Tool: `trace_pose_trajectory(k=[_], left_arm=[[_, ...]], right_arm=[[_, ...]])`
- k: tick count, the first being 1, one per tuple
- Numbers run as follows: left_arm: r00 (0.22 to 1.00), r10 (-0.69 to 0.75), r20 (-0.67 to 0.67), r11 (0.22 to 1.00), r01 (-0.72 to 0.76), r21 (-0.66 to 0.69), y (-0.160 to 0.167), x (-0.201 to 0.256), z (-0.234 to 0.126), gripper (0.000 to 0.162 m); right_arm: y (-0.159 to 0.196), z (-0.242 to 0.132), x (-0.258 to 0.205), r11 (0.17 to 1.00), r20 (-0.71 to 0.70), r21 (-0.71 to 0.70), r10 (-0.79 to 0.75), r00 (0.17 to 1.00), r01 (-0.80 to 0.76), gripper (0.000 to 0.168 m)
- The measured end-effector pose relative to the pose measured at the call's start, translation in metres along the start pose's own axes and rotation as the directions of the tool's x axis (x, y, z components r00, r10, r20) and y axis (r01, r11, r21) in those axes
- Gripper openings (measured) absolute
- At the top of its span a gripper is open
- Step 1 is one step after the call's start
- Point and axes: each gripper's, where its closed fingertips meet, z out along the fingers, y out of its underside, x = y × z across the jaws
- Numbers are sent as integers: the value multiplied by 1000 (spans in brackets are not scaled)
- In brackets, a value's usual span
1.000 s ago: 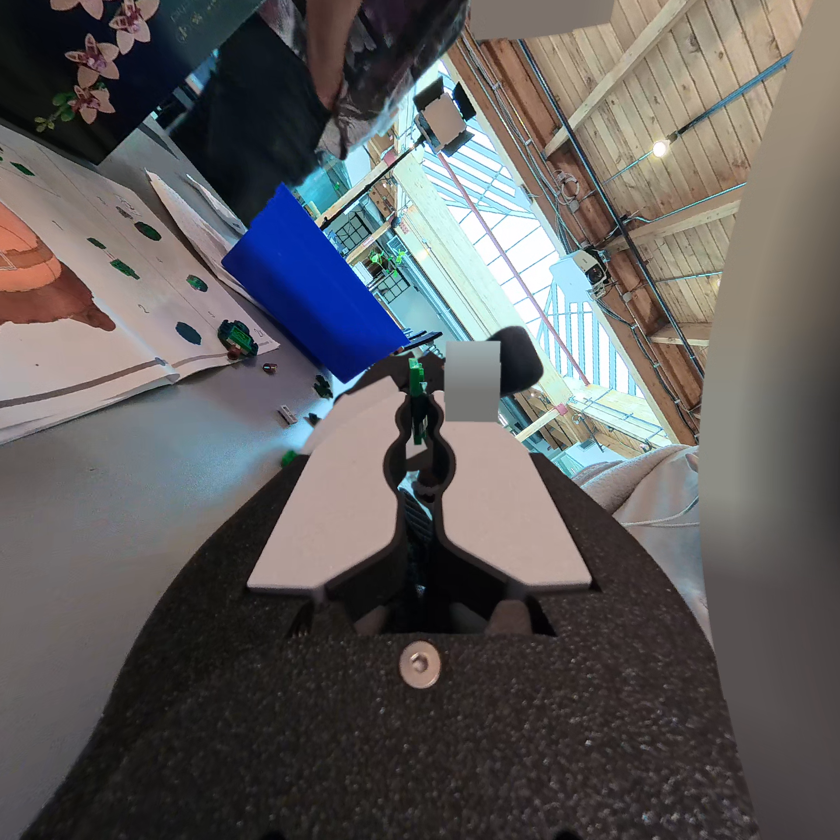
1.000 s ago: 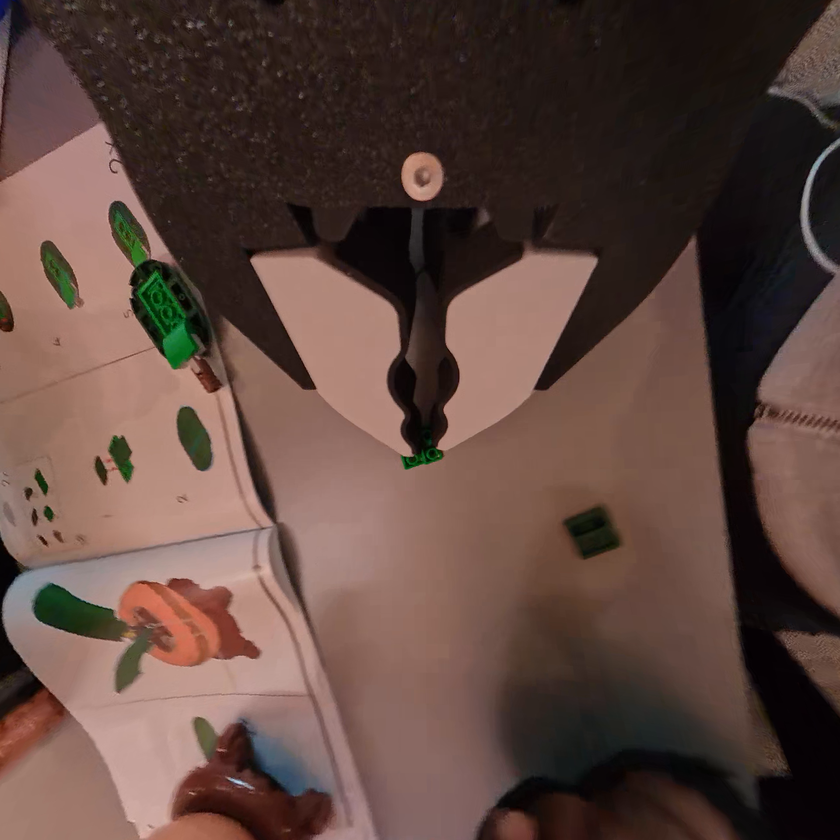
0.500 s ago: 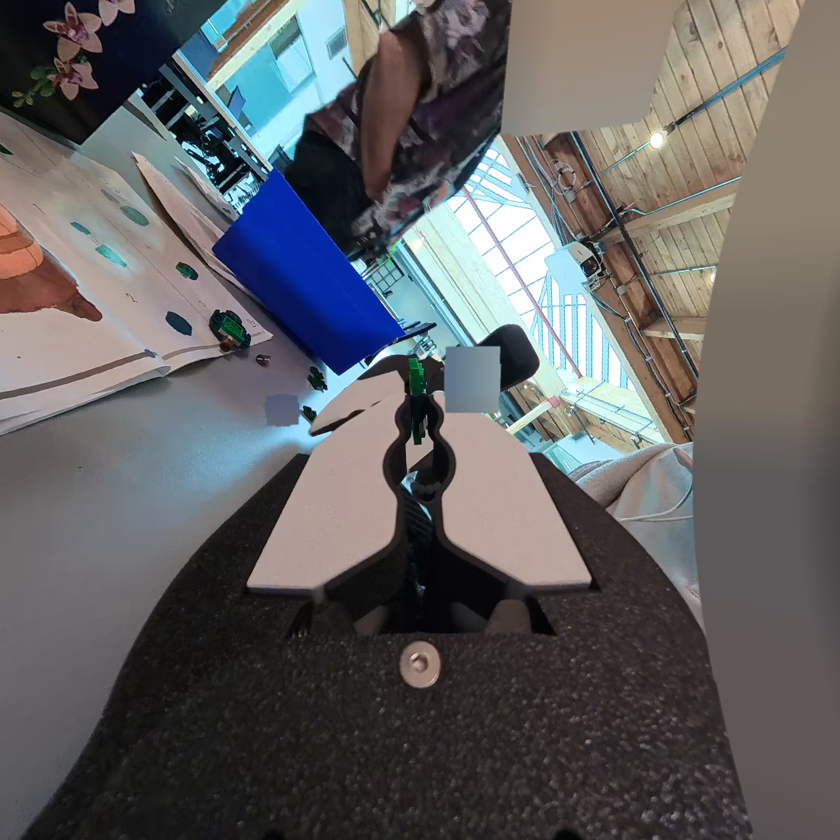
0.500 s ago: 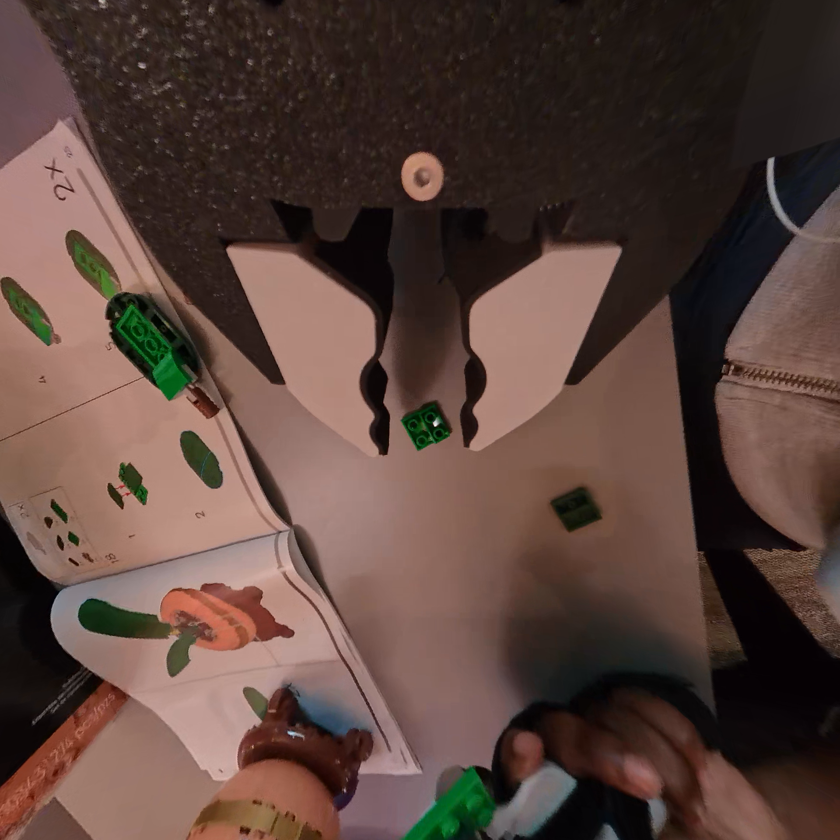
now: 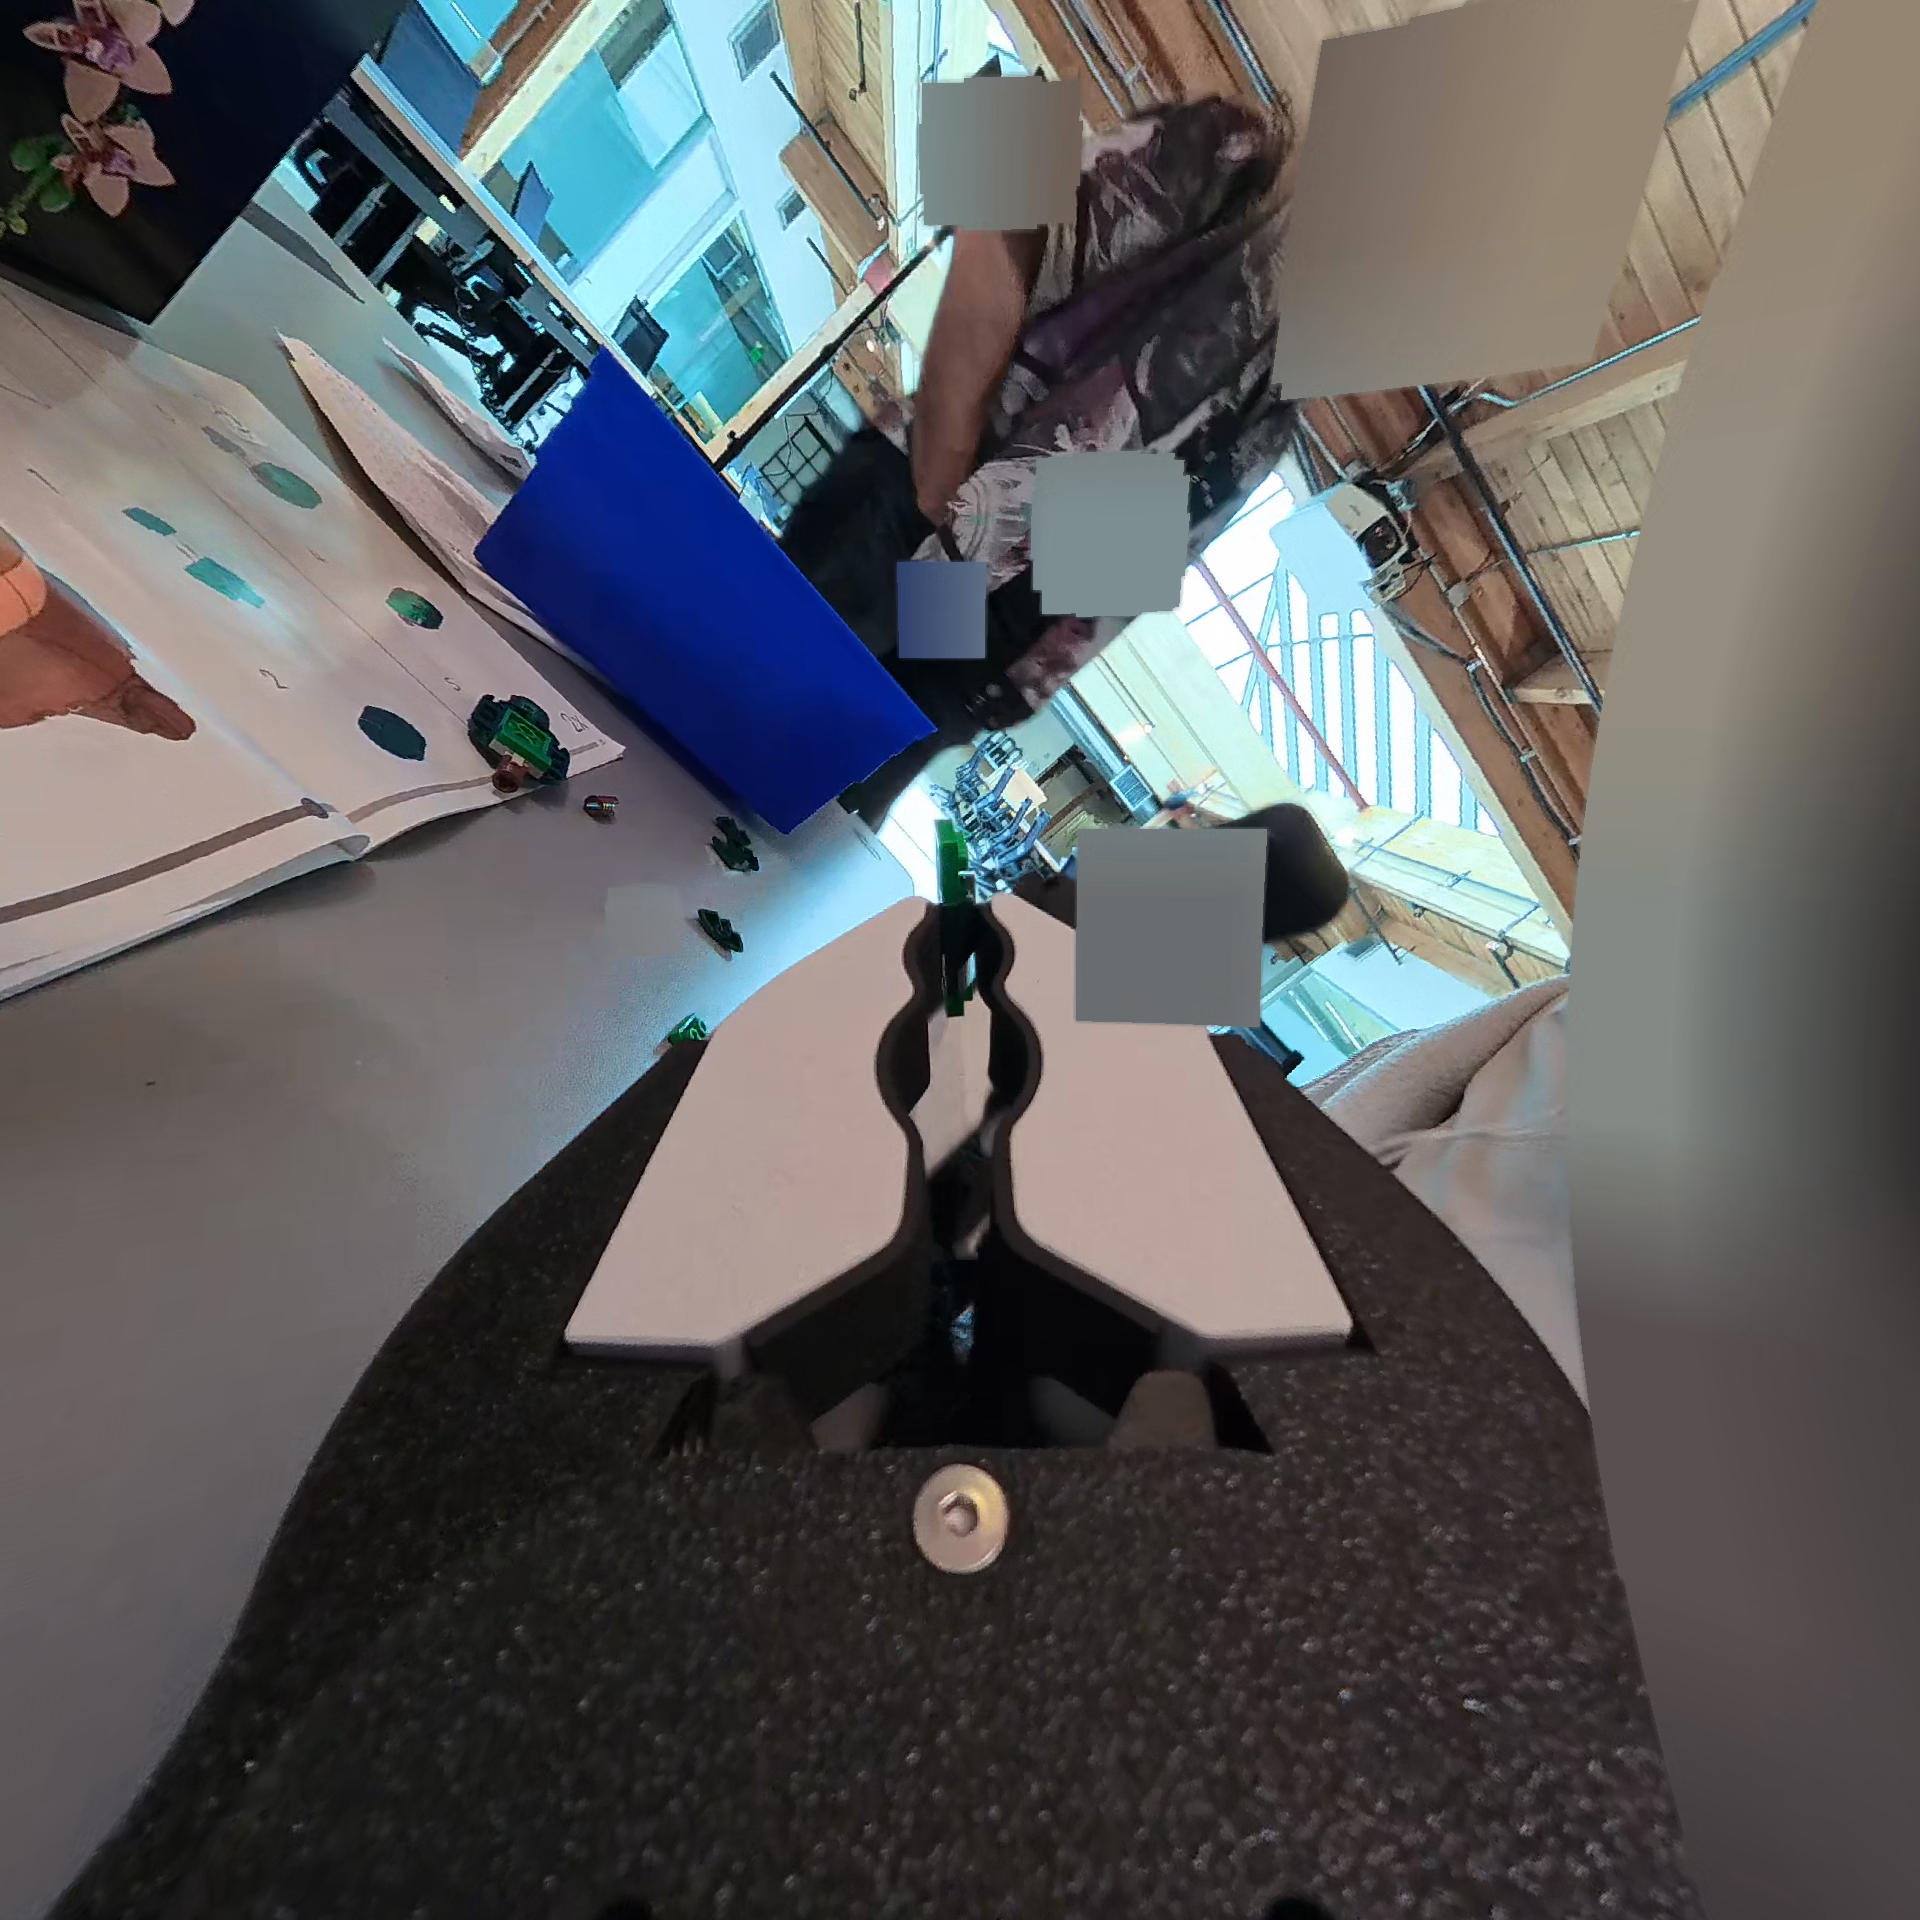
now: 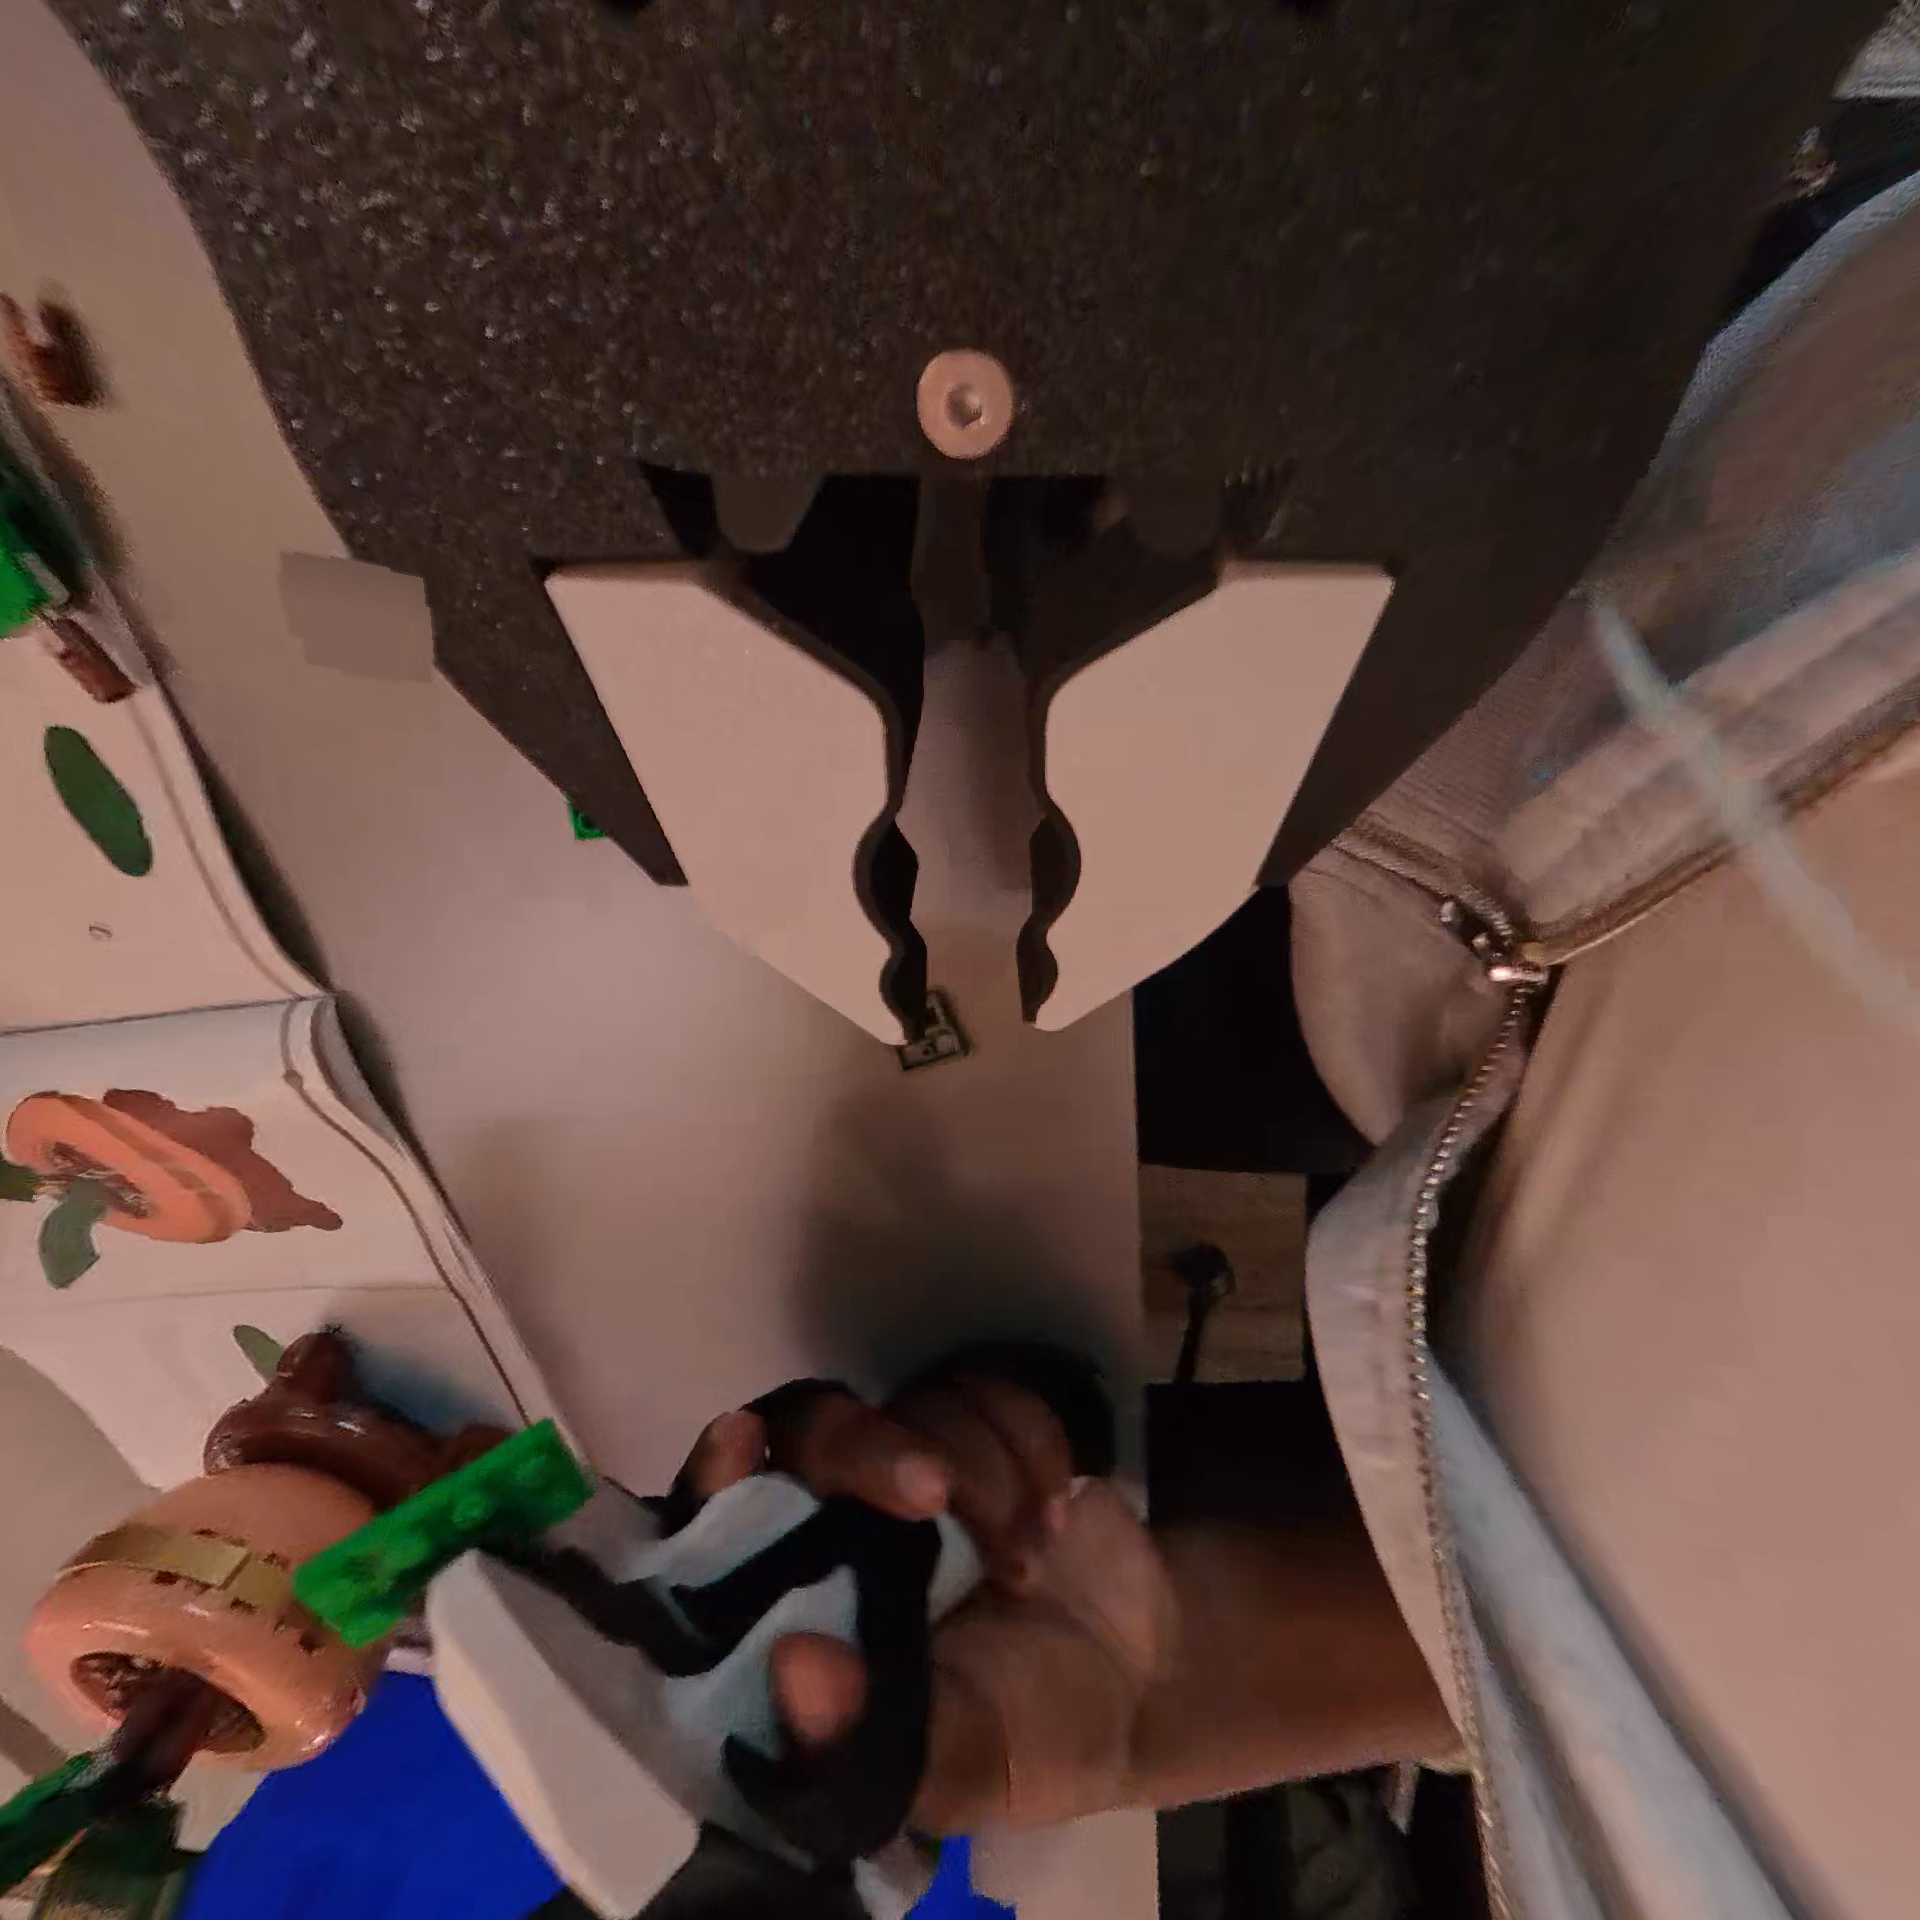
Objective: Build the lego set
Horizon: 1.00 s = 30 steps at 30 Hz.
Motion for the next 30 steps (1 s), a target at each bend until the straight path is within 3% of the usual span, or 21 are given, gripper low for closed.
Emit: trace_pose_trajectory(k=[1, 9, 13, 16, 23, 30], left_arm=[[1000, 3, 1, 1000, -3, -3, 0, 0, 0, 4], [1000, -5, -8, 1000, 5, -7, 1, 0, 1, 4], [1000, 18, 0, 1000, -18, -2, 1, 1, 1, 5], [1000, 15, -7, 1000, -15, 2, 1, 2, 0, 5], [999, -18, -30, 999, 20, 50, -6, 4, -7, 4], [999, -28, -29, 998, 29, 52, -7, 2, -6, 4]], right_arm=[[1, 4, 2, 999, -17, -18, -30, 999, 30, 19], [6, 34, 8, 980, 76, -159, -108, 991, 119, 29], [5, 40, 8, 980, 94, -162, -106, 990, 120, 3], [10, 34, 22, 976, 20, -189, -104, 994, 106, 0], [17, -6, 61, 989, -158, -84, 104, 982, -119, 0], [11, 7, 20, 991, -15, -113, 75, 997, -76, 26]])
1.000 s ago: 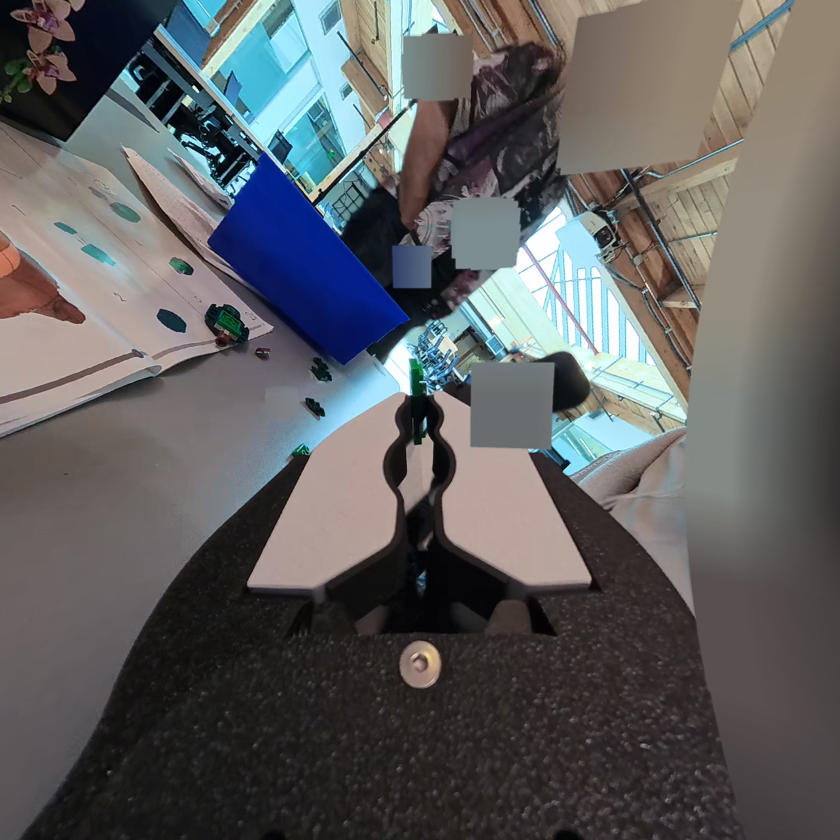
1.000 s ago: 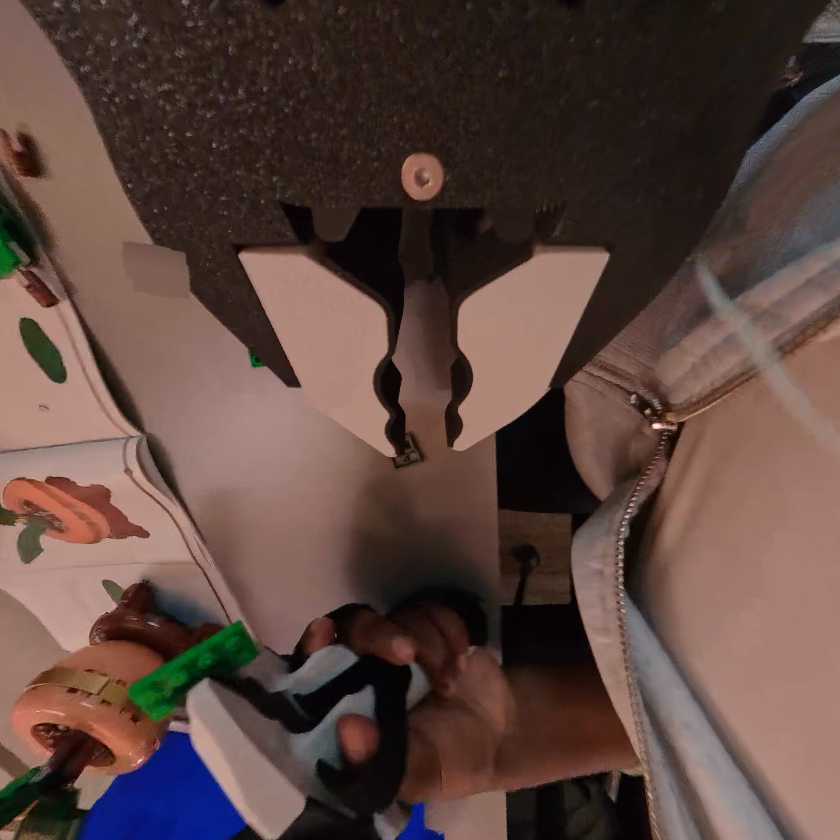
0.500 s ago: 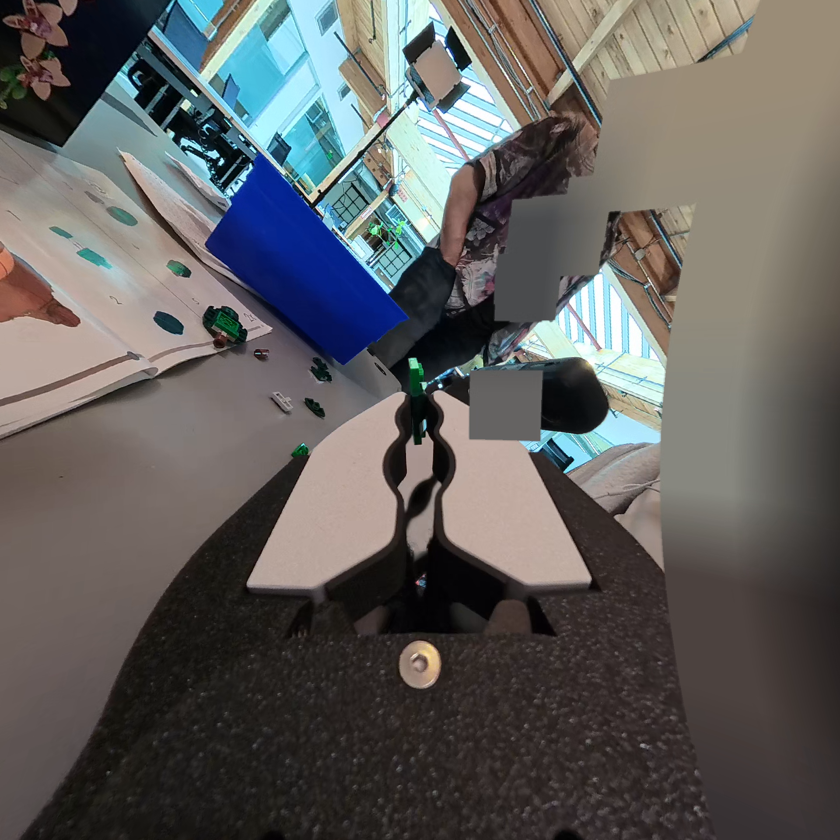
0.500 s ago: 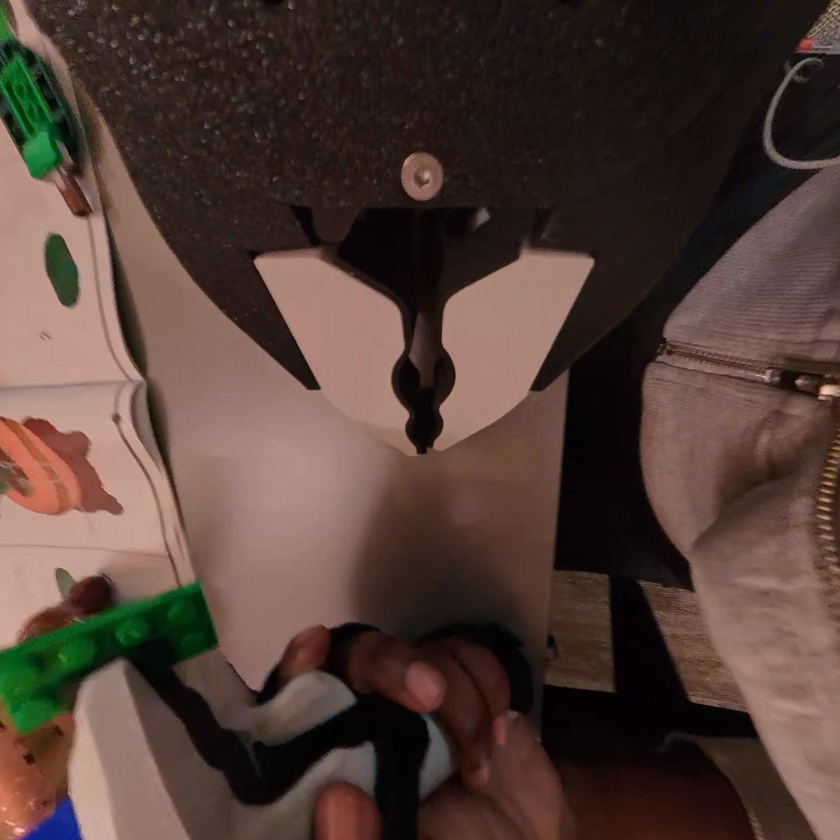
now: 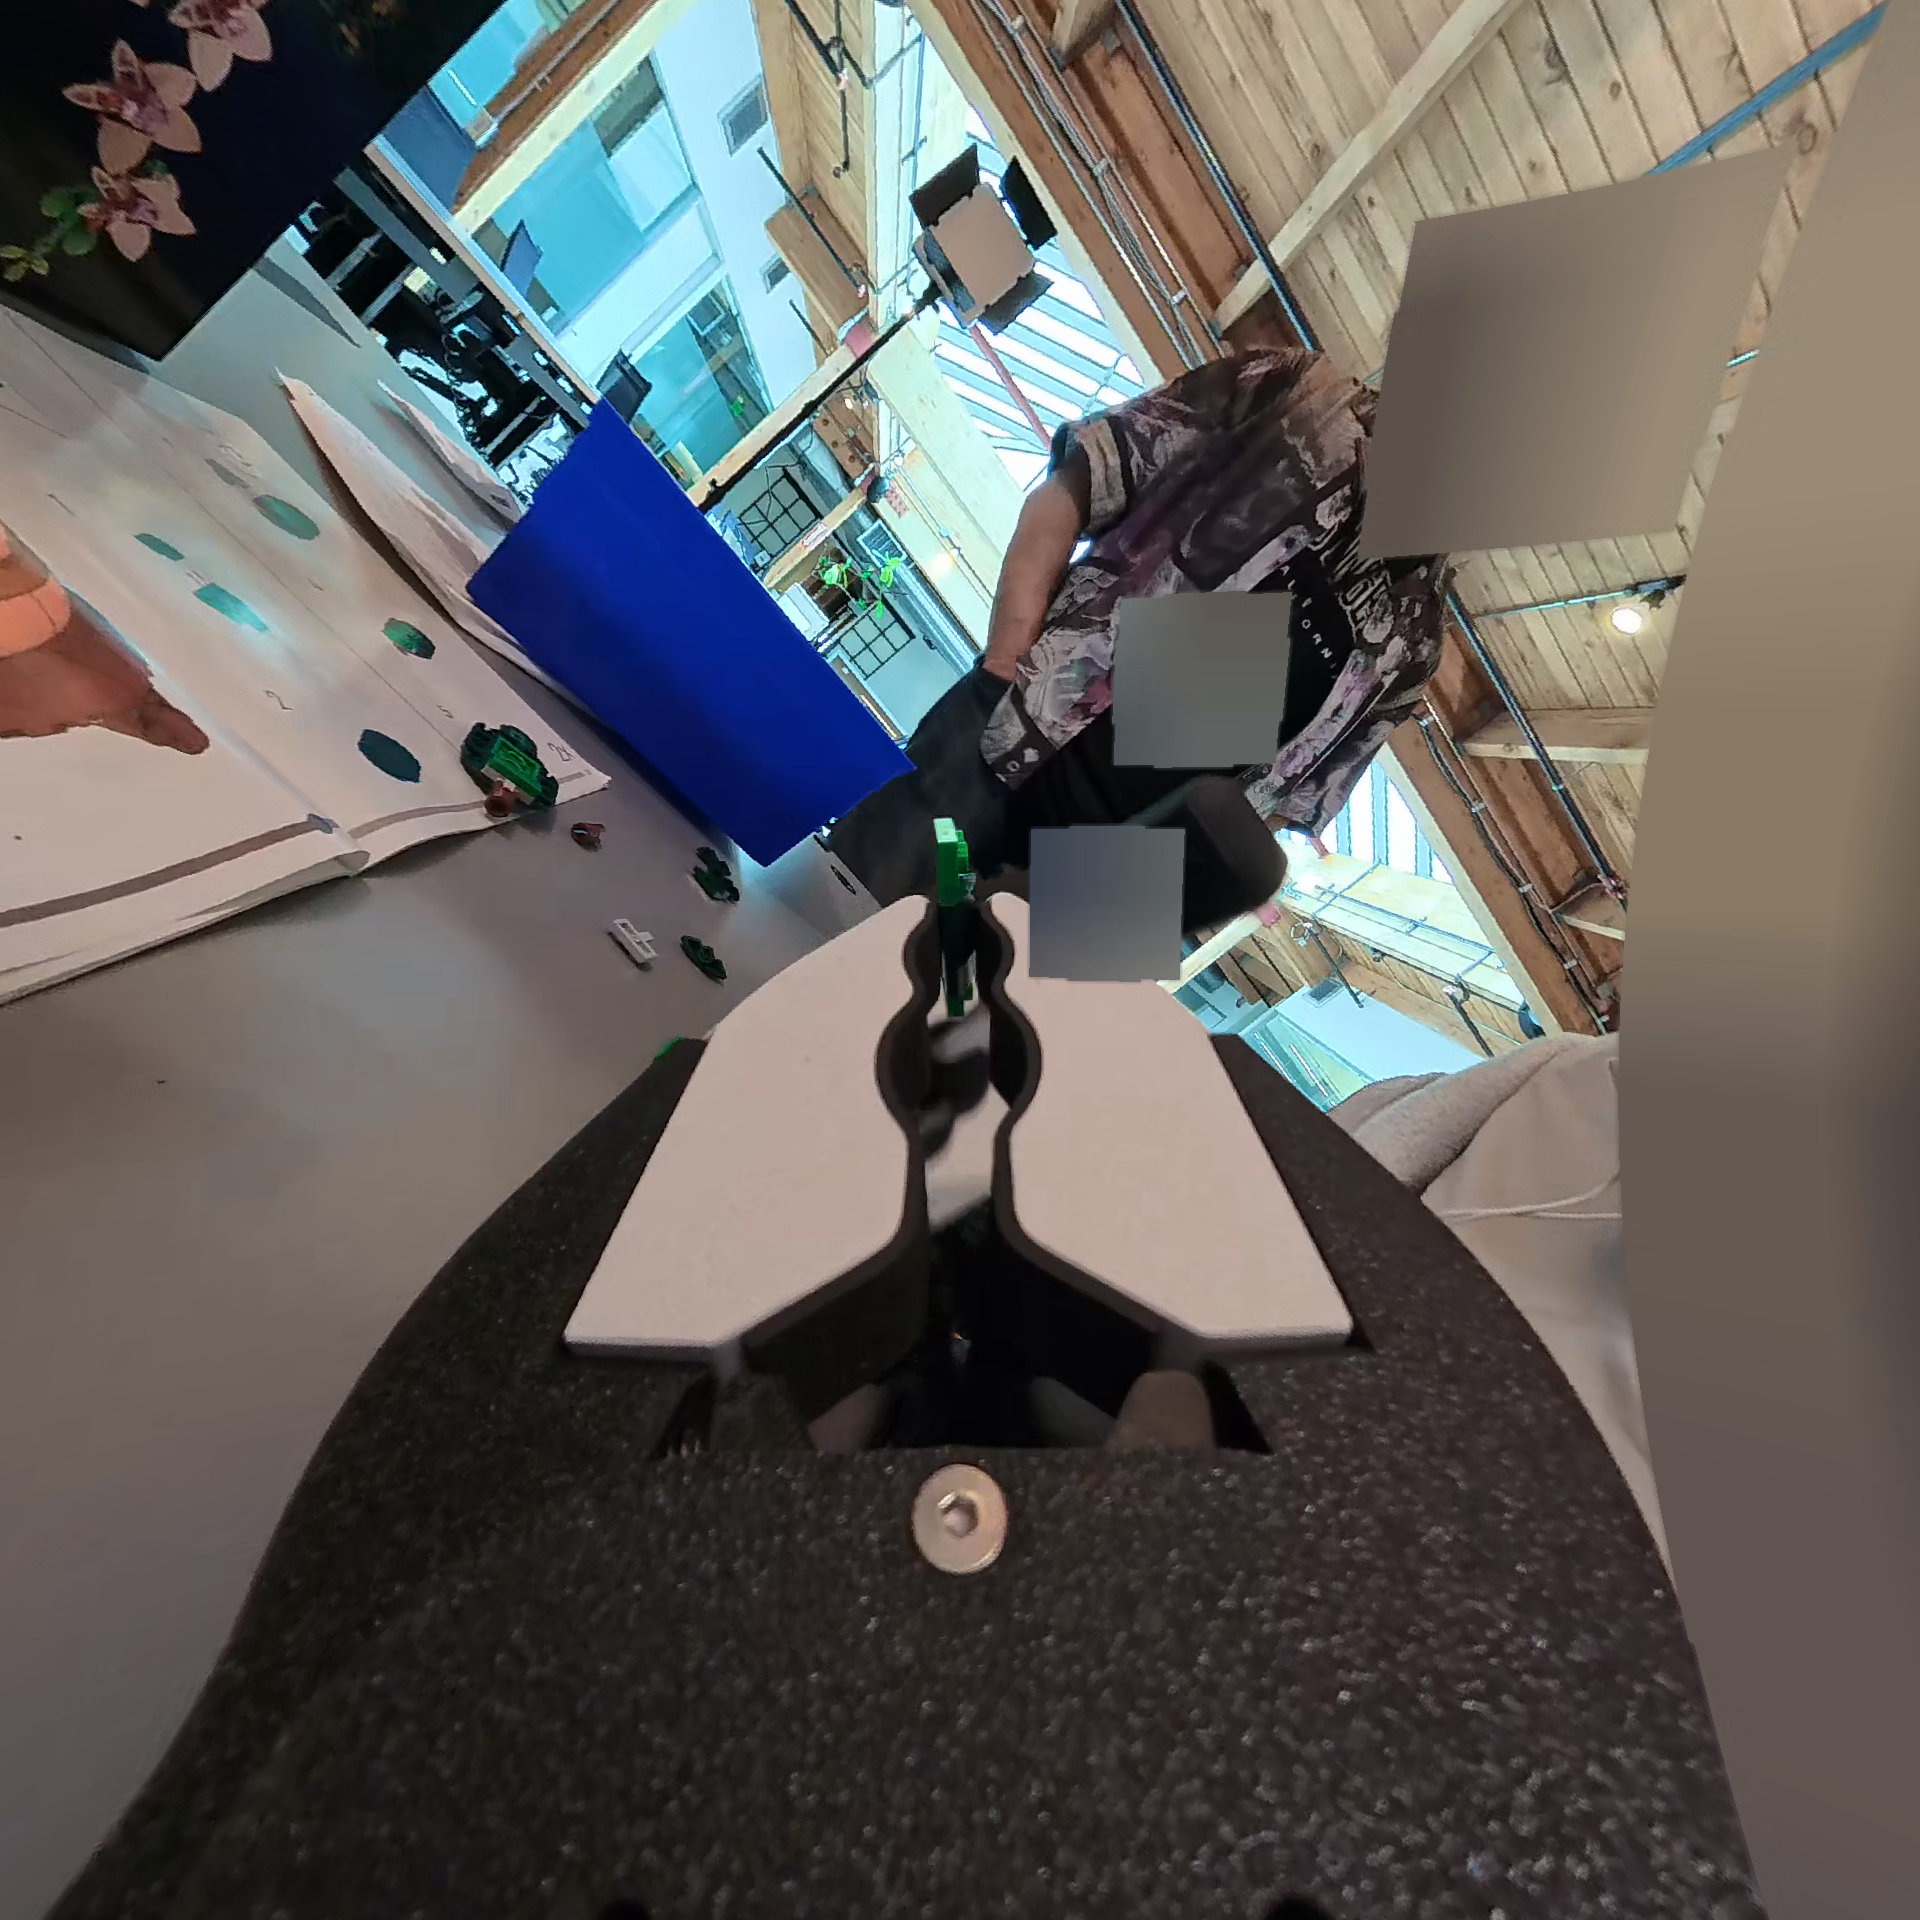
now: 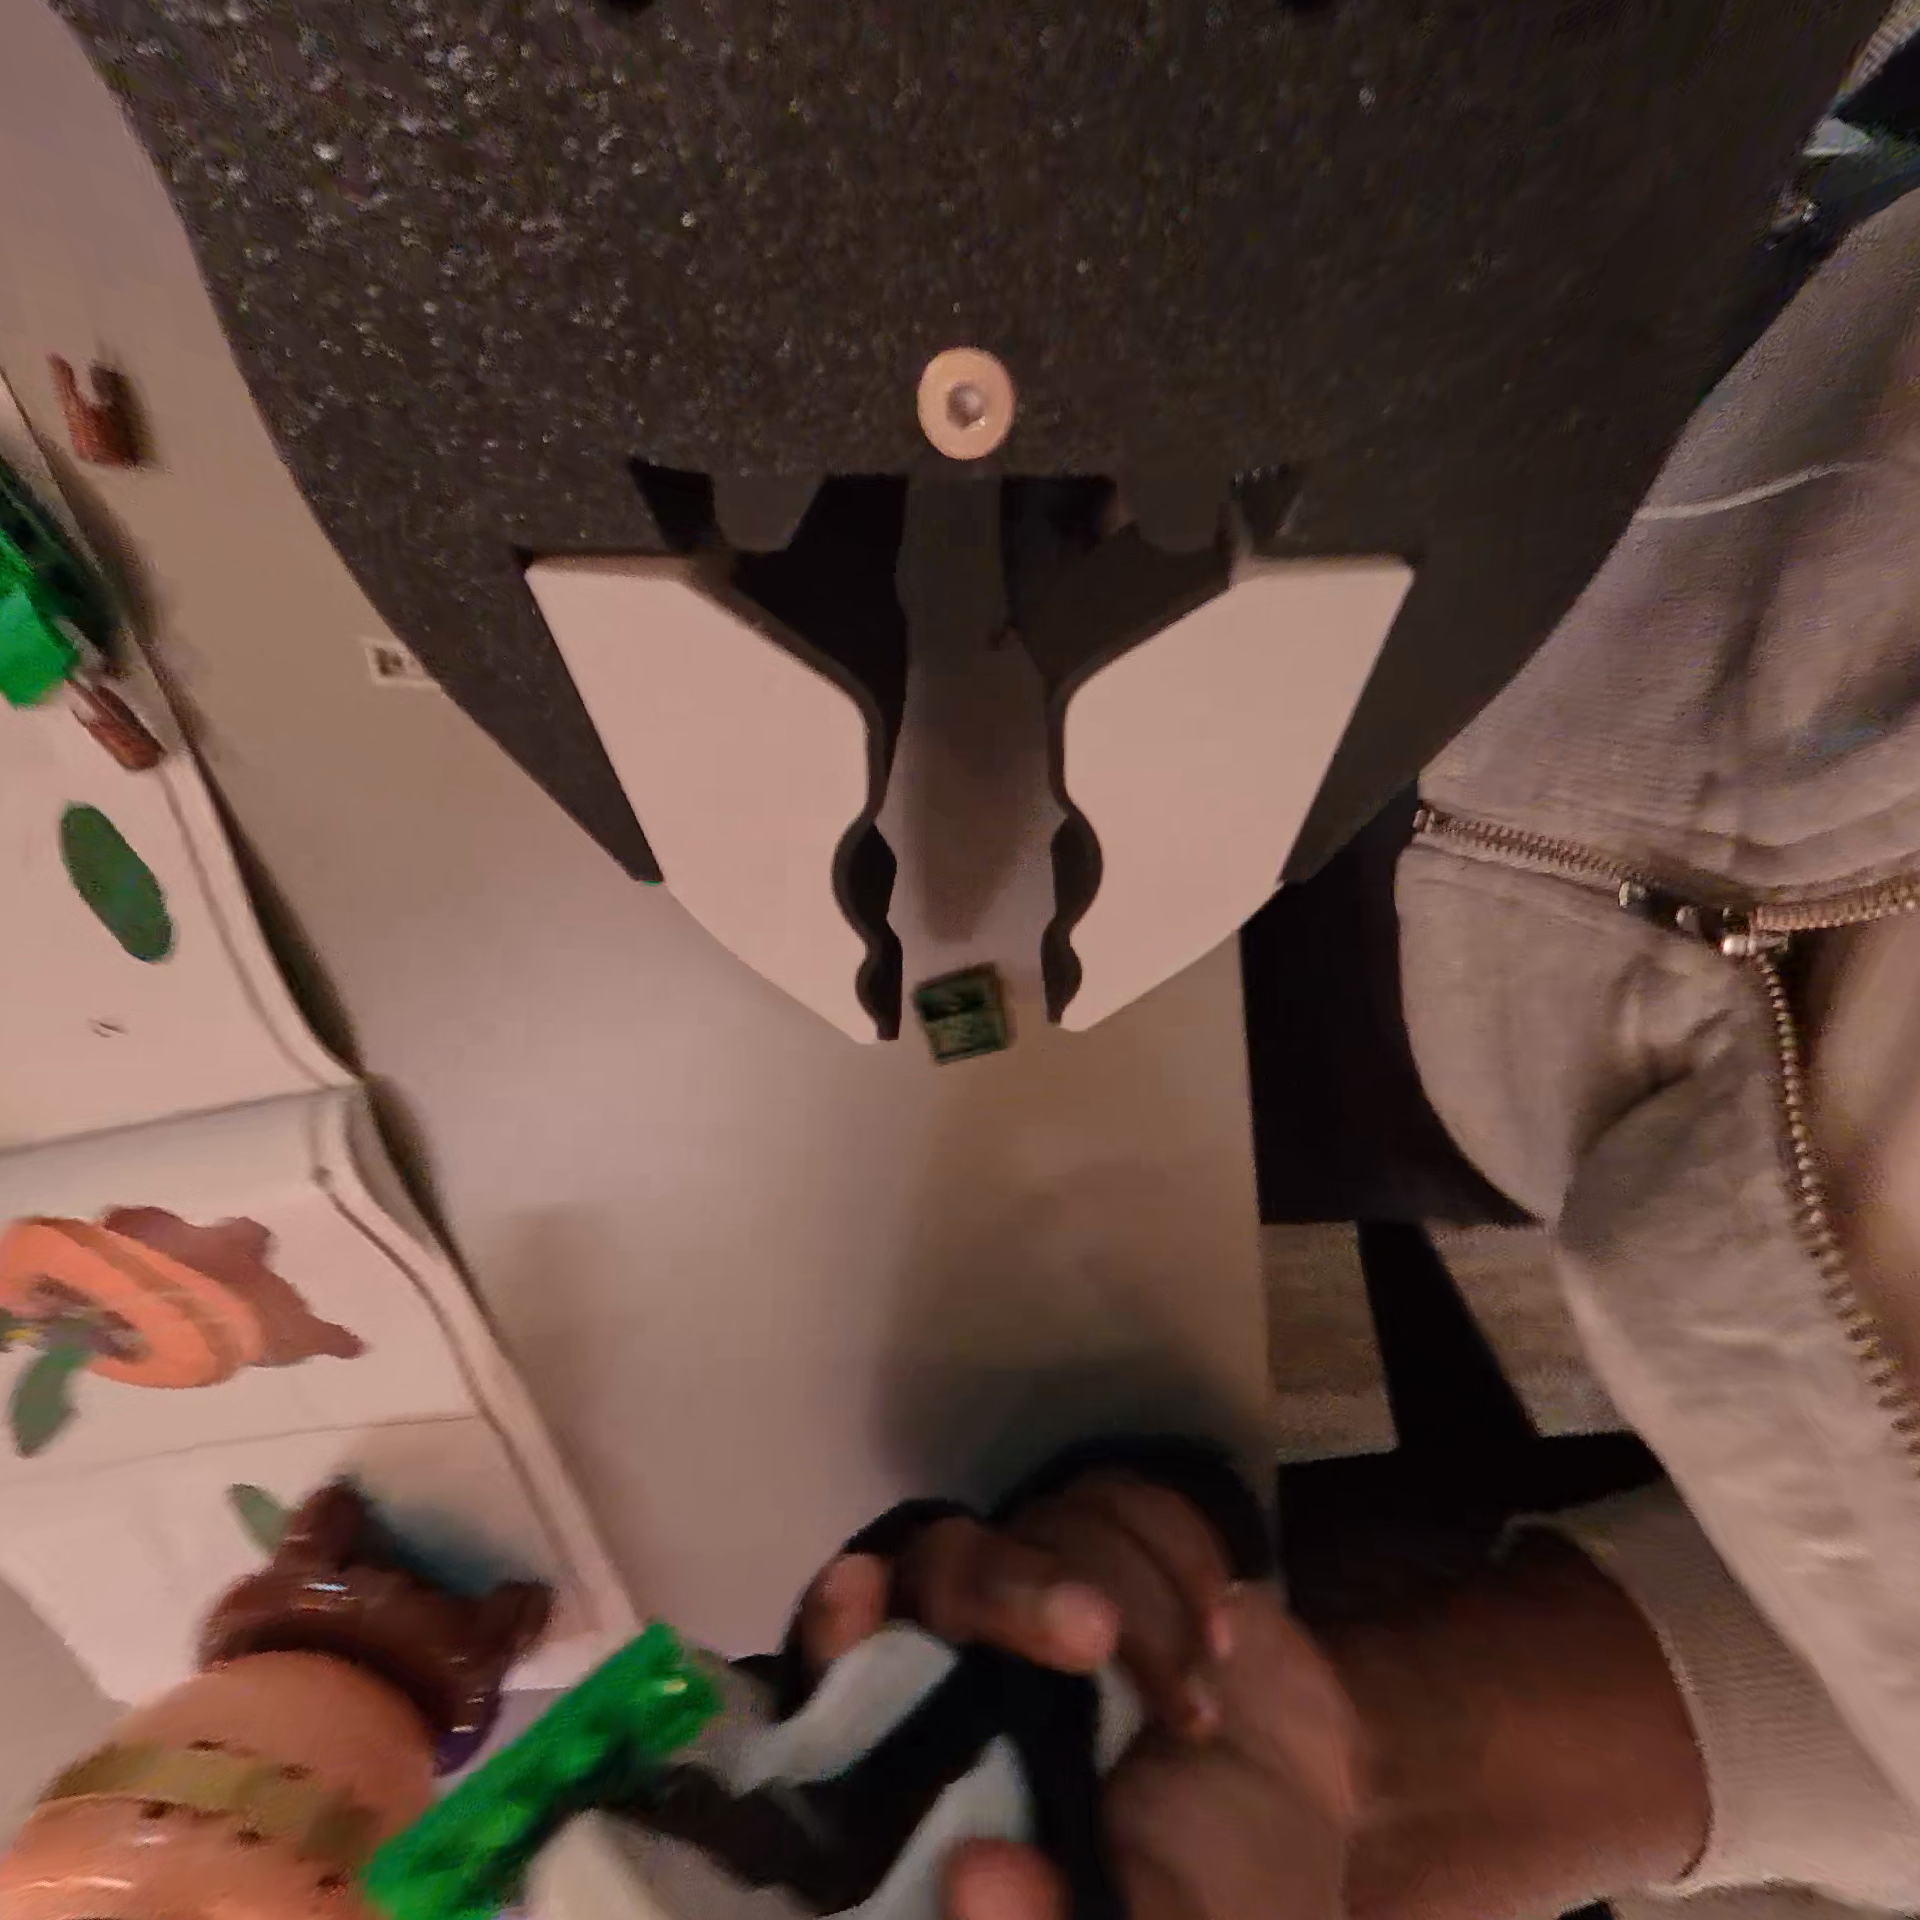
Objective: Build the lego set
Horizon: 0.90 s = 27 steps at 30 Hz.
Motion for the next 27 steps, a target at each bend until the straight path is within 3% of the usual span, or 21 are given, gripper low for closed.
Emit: trace_pose_trajectory(k=[9, 10, 14, 17, 22, 27], left_arm=[[1000, 29, -10, 999, -30, -11, 3, 3, 1, 4], [1000, 27, -15, 1000, -27, -8, 2, 4, 0, 4], [999, 13, -33, 1000, -12, 9, -1, 5, -2, 4], [999, 9, -38, 1000, -8, 26, -3, 6, -3, 5], [999, -1, -36, 996, 4, 94, -25, 9, -28, 5], [994, 95, 63, 989, -101, 105, -39, 9, -49, 5]], right_arm=[[5, 15, 7, 994, 23, -75, -78, 997, 79, 13], [0, 14, 8, 995, 26, -55, -77, 997, 79, 1], [-22, -3, 23, 997, 24, 63, 47, 999, -48, 1], [-19, -6, 29, 999, -29, 38, -5, 1000, 6, 3], [-36, 32, 3, 997, 61, 46, -58, 996, 55, 19], [-58, 80, 0, 998, 122, 24, -59, 991, 56, 25]])
